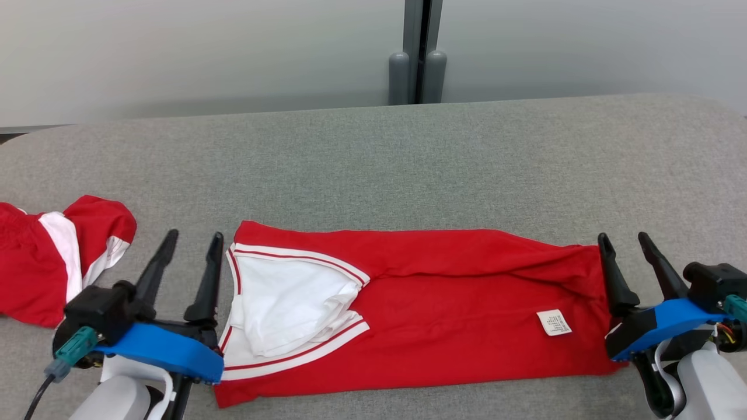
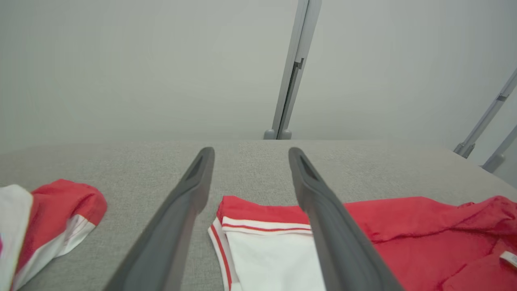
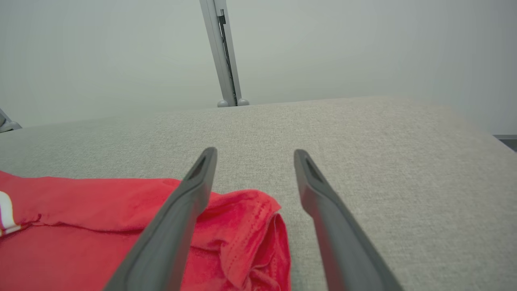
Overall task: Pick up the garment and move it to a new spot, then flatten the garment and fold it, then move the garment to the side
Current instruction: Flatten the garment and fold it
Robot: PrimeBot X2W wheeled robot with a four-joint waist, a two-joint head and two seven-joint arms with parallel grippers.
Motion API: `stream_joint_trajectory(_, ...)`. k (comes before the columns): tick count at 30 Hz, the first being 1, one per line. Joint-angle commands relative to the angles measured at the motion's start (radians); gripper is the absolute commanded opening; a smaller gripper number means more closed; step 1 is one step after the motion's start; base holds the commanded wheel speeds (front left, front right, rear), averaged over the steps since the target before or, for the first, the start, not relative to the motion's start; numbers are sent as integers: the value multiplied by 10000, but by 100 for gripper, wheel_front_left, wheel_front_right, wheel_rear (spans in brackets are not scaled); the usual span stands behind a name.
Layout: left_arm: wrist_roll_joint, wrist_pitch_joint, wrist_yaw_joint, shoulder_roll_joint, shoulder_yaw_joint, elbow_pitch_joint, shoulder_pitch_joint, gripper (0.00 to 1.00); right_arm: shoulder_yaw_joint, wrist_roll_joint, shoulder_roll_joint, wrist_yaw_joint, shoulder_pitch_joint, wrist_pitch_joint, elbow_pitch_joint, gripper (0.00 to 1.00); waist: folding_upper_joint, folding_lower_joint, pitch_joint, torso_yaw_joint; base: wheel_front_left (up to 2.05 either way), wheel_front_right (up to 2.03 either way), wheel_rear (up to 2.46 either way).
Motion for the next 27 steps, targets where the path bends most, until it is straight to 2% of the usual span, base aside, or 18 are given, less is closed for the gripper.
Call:
stream_joint_trajectory(1,123,-39,1,-79,156,-34,159,100,-47,-57,-56,1,-51,32,-38,100,-1,1,-9,17,0,0,0)
stream_joint_trajectory(7,1680,-39,-58,-1005,2208,-490,1047,100,-616,-361,219,1,-393,511,462,100,-1,1,-79,157,0,0,0)
stream_joint_trajectory(14,3029,-33,-456,-2125,4179,-676,1860,100,-1094,-671,565,1,-447,1107,1432,100,-1,1,-9,328,0,0,0)
stream_joint_trajectory(20,3825,-33,-1005,-2954,5495,-536,2217,100,-1152,-745,728,1,-544,1341,2352,100,-1,1,148,369,0,0,0)
stream_joint_trajectory(26,4576,-34,-1587,-3589,6364,-276,2258,100,-876,-681,969,3,-602,1389,3127,100,-1,1,221,413,0,0,0)
stream_joint_trajectory(27,4711,-34,-1644,-3658,6465,-221,2251,100,-777,-619,1026,3,-591,1387,3208,97,-1,1,225,413,0,0,0)
